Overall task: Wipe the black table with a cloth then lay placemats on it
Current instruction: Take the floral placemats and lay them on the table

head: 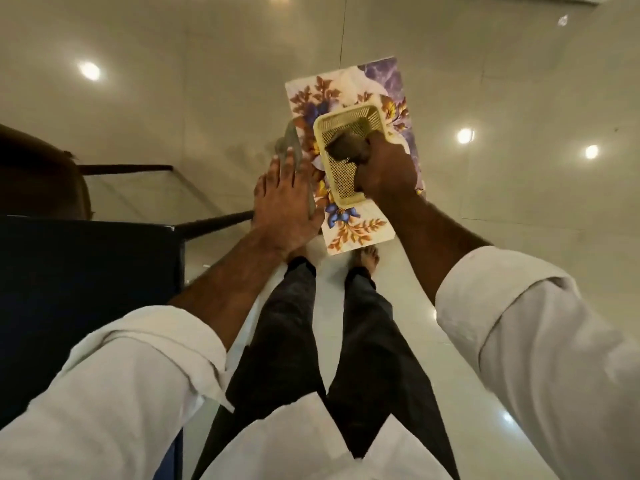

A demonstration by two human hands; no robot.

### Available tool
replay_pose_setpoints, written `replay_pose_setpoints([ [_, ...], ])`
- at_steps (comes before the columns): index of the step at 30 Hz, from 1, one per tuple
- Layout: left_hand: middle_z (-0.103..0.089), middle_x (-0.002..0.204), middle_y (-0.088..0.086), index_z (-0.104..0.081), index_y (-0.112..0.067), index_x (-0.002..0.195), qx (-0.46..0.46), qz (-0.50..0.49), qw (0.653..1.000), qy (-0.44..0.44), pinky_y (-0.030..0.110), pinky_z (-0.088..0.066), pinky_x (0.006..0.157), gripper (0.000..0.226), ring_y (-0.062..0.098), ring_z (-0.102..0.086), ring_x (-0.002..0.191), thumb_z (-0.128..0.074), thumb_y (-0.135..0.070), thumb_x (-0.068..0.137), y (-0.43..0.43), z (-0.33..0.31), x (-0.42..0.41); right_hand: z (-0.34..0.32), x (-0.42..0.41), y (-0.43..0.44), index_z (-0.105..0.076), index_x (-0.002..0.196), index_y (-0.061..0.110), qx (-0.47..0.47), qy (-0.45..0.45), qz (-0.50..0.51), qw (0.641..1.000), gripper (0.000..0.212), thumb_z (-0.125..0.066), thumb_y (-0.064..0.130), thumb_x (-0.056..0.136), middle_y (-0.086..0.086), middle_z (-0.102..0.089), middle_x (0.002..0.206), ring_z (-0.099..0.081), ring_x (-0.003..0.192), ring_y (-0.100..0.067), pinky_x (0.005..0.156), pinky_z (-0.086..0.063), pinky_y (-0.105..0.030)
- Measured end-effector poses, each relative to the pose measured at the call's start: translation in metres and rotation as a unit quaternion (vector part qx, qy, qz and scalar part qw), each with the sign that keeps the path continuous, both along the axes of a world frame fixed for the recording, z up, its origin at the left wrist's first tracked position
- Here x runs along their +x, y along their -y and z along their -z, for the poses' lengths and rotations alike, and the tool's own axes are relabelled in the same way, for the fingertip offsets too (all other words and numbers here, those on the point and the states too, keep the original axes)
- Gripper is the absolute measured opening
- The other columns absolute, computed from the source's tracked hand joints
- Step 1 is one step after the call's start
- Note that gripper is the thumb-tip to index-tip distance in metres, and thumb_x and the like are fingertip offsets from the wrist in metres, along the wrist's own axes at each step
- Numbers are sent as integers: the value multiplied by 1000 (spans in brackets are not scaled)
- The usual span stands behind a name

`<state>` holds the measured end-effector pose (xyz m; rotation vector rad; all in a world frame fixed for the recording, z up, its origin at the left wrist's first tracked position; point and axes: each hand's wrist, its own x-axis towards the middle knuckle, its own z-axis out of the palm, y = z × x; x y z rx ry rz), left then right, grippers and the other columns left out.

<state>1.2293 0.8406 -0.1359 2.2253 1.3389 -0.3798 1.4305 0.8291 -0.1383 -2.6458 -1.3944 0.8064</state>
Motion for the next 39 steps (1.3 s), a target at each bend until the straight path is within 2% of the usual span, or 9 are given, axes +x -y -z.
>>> replay_pose_setpoints([
  [3, -8, 183, 16, -11, -17, 174, -24, -30, 999, -12, 62, -21, 132, 104, 43, -13, 168, -64, -64, 98, -15, 32, 10, 28, 4, -20, -55, 151, 19, -15, 62, 7, 998, 48, -63, 33, 106, -11, -72, 129, -72, 114, -37, 93, -61, -47],
  [8, -14, 182, 17, -16, -16, 173, -61, -81, 995, -17, 62, -24, 132, 99, 43, -16, 167, -61, -64, 100, -17, 61, 21, 69, -28, 9, -26, 171, 29, -174, 27, -111, 978, 102, -86, 43, 90, -22, -18, 175, -50, 142, -52, 101, -58, -58],
  [13, -41, 170, 16, -31, -18, 167, -59, -132, 989, 10, 57, -42, 122, 87, 38, -45, 154, -67, -59, 99, -17, 77, 36, 85, -16, 6, -46, 160, 35, -65, 55, -87, 993, 67, -75, 39, 99, -16, -35, 167, -66, 123, -39, 90, -63, -49],
  [17, -67, 137, -1, -50, -29, 151, -116, -231, 961, 101, 52, -62, 99, 66, 22, -69, 122, -65, -61, 95, -22, 88, 53, 93, 4, -9, -46, 159, 35, -111, 2, -124, 986, 63, -71, 41, 103, -13, -40, 162, -64, 127, -41, 98, -59, -52],
  [21, -76, 126, -1, -63, -22, 142, -155, -318, 927, 128, 40, -61, 96, 44, 22, -74, 114, -64, -47, 106, -21, 88, 76, 84, 22, -6, -57, 154, 25, -67, -26, -101, 992, 49, -59, 44, 109, -11, -54, 156, -66, 126, -36, 101, -57, -47],
  [25, -77, 123, 4, -67, -16, 137, -141, -329, 927, 115, 36, -56, 92, 38, 23, -72, 110, -67, -39, 107, -21, 93, 82, 78, 70, 18, -70, 141, 18, 96, 2, 27, 995, 42, -61, 37, 105, -10, -70, 140, -67, 124, -31, 103, -56, -41],
  [33, -81, 120, 11, -77, -9, 123, -104, -316, 939, 92, 44, -63, 95, 30, 32, -78, 109, -75, -30, 101, -21, 100, 79, 117, 177, 37, -54, 152, 15, -92, -120, 199, 968, 80, -81, 60, 92, -10, -63, 146, -63, 132, -28, 109, -53, -39],
  [36, -80, 122, 11, -77, -9, 125, -91, -331, 934, 98, 49, -65, 98, 33, 32, -78, 111, -77, -31, 101, -14, 101, 81, 131, 188, 41, -68, 133, 13, -135, -155, 162, 965, 77, -84, 70, 83, -8, -70, 137, -70, 122, -28, 106, -59, -45],
  [39, -80, 122, 11, -77, -9, 126, -82, -346, 930, 94, 52, -65, 97, 33, 32, -78, 110, -77, -31, 101, -11, 102, 83, 141, 196, 45, -75, 101, 7, -141, -158, 124, 969, 64, -86, 67, 83, -11, -78, 100, -76, 93, -30, 91, -65, -52],
])
